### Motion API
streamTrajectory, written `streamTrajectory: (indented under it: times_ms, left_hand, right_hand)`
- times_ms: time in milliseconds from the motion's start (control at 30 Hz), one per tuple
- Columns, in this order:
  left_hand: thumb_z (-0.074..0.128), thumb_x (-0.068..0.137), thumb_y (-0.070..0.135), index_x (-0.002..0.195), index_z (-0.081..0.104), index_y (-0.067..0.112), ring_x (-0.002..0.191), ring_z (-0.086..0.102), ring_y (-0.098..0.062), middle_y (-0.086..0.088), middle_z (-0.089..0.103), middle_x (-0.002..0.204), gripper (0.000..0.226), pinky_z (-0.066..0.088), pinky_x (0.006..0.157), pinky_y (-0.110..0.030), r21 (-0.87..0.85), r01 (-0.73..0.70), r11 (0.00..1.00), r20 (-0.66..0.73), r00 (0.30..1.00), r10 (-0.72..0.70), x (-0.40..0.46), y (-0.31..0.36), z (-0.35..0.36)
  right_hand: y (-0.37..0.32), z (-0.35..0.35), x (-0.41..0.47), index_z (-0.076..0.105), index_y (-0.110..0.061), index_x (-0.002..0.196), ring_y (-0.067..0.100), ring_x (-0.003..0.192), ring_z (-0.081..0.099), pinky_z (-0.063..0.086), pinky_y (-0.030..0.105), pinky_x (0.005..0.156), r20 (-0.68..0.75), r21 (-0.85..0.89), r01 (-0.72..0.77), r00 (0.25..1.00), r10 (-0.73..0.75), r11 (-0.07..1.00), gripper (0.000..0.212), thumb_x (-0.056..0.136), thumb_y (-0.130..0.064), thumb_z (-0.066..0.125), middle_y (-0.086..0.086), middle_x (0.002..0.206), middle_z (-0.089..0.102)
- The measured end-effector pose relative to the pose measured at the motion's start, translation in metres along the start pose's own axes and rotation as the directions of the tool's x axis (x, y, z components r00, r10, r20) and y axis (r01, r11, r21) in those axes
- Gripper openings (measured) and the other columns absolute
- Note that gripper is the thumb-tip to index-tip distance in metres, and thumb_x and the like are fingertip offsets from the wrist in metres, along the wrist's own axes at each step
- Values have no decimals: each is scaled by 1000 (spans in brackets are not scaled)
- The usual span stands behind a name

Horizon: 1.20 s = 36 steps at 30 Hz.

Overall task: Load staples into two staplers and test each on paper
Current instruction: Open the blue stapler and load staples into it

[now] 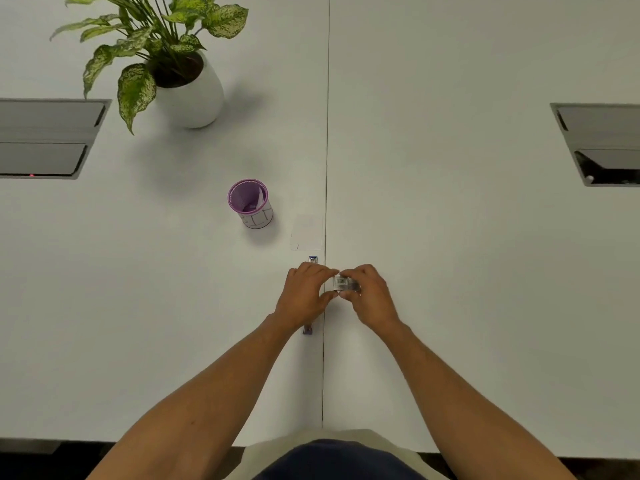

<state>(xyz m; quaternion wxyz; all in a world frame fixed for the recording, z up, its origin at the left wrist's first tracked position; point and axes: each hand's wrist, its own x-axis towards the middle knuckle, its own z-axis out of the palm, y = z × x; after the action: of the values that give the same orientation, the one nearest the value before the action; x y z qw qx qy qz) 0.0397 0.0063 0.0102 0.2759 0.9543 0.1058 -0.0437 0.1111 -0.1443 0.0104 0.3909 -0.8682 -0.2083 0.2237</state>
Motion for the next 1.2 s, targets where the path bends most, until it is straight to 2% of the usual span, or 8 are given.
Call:
streamTrajectory:
  times_ms: [67,167,400,567,867,1000,1100,1200]
  left_hand:
    - [67,88,33,128,59,24,118,51,-19,2,63,124,41,35,98,-33,-61,10,998,-12,1000,-11,-6,0,-1]
    - [67,89,29,127,60,20,112,54,-20,0,66,121,40,42,95,-33,-182,58,982,-24,998,-63,-16,1,-2]
    - [70,85,17,123,63,15,102,59,-16,-4,67,114,38,47,92,-29,-360,123,925,-15,990,-138,-25,9,-6]
    - [74,83,17,121,65,18,82,58,4,8,66,99,39,40,74,-1,-437,217,873,51,975,-217,-28,13,-8]
    - [76,81,11,115,68,19,83,68,-5,4,72,96,36,51,74,-7,-581,252,774,59,961,-269,-35,19,-8]
    - [75,80,10,111,69,21,88,70,-12,3,73,95,33,59,74,-32,-613,265,744,60,955,-291,-40,20,-8]
    - [75,80,8,111,69,20,88,70,-12,2,73,93,33,55,79,-19,-631,253,733,50,957,-287,-43,21,-7]
    - [74,81,8,112,68,19,88,69,-12,1,72,95,33,53,67,-15,-647,247,721,52,958,-281,-46,26,-9]
  right_hand:
    - [-3,1,-5,65,-6,119,17,97,59,47,19,86,-1,24,7,1000,-7,1000,39,82,-6,75,8,112,59]
    - [-7,-2,-12,64,-11,120,12,94,62,50,12,78,-38,201,-50,998,59,978,45,78,-12,80,0,110,61]
    - [-13,-5,-22,60,-6,93,25,78,74,61,32,75,-22,637,-315,905,425,704,25,78,-7,80,15,93,69]
    - [-14,-3,-29,64,-1,88,24,76,72,58,22,66,6,788,-290,886,464,544,19,77,1,78,21,90,71]
    - [-13,-3,-33,70,-2,84,22,77,69,57,25,75,11,799,-310,864,504,515,4,82,0,74,15,89,73]
    - [-13,-3,-35,71,-7,75,23,79,67,56,31,84,-1,783,-327,851,526,529,10,84,-1,72,10,82,72]
    - [-15,-2,-37,70,-4,77,22,79,67,57,29,78,4,808,-332,829,559,486,11,87,1,67,12,85,71]
    - [-18,-3,-39,63,5,88,27,78,70,60,29,65,59,861,-322,833,551,394,9,93,4,56,21,95,69]
